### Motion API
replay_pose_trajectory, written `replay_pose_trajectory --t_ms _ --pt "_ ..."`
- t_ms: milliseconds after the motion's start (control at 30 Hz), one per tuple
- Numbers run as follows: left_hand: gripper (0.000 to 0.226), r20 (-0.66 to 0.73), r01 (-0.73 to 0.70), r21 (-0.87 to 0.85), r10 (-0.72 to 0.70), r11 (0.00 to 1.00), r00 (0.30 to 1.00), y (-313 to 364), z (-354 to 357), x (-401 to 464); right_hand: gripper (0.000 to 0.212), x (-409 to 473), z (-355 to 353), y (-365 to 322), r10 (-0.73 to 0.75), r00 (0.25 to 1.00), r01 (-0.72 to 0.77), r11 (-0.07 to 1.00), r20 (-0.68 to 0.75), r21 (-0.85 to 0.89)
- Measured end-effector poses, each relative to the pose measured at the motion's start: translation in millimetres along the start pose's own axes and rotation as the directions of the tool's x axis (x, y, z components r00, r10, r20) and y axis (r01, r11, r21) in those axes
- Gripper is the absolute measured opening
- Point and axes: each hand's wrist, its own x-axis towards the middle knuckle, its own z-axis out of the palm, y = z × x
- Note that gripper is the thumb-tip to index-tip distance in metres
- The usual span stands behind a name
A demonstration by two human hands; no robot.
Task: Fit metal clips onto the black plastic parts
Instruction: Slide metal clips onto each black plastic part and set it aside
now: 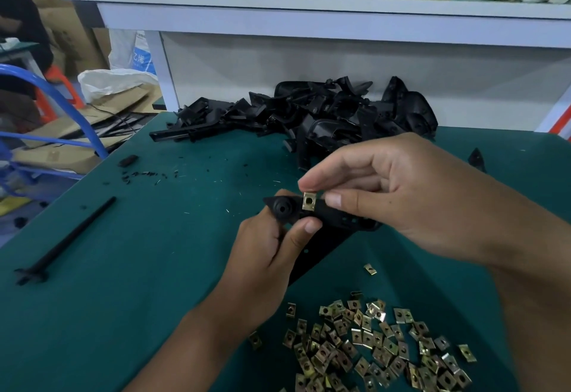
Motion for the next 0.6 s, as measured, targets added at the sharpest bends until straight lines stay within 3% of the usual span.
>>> replay_pose_trajectory --t_ms 133,433,533,600 --pt "0.035 0.019 -0.001 -0.018 0.001 1.000 1.000 -2 -1 1 0.028 -1 1 -3 -0.007 0.997 0.005 0.999 -0.073 -0.032" --pt "0.056 0.061 0.003 -0.025 -0.002 1.000 0.998 -2 -1 2 0.028 -4 2 -14 -0.052 0.997 0.037 0.971 -0.055 -0.236" --pt "0.059 0.014 0.035 0.048 -0.035 0.998 0.999 -4 -2 2 0.028 -8 -9 -10 0.010 0.995 -0.030 0.977 -0.095 -0.210" --pt "0.050 -0.046 0.050 0.065 -0.048 0.997 0.998 -7 -4 2 0.019 -11 -21 2 0.081 0.985 -0.122 0.952 -0.154 -0.281"
